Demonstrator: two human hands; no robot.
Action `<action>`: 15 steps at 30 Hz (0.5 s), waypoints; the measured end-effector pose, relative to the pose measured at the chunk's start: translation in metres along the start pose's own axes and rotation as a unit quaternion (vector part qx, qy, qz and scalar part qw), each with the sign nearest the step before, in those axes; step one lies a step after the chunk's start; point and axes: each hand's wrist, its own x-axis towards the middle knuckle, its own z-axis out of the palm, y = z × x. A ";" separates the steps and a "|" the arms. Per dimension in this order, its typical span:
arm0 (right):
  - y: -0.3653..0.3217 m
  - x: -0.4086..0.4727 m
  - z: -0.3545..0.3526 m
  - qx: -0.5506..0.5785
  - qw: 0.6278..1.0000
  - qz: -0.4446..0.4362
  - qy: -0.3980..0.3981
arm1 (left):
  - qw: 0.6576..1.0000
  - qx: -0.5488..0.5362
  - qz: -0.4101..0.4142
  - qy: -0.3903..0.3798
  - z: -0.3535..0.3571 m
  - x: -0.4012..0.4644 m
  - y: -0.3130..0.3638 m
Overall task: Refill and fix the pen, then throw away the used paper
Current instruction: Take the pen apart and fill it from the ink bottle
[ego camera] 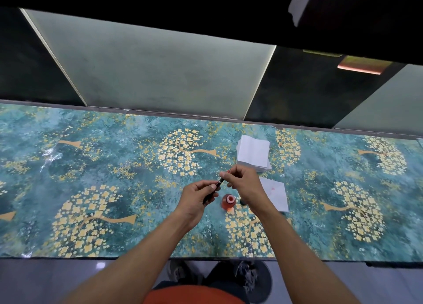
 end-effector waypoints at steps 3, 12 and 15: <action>0.001 -0.004 0.001 -0.022 1.000 0.006 0.018 | 1.000 0.001 -0.003 0.000 0.000 0.000 -0.003; 0.005 -0.015 -0.002 0.025 1.000 0.017 -0.003 | 1.000 -0.004 -0.005 0.000 0.005 -0.004 -0.005; 0.004 -0.016 0.000 0.015 0.999 0.019 0.024 | 1.000 -0.011 -0.010 0.001 0.008 -0.006 -0.007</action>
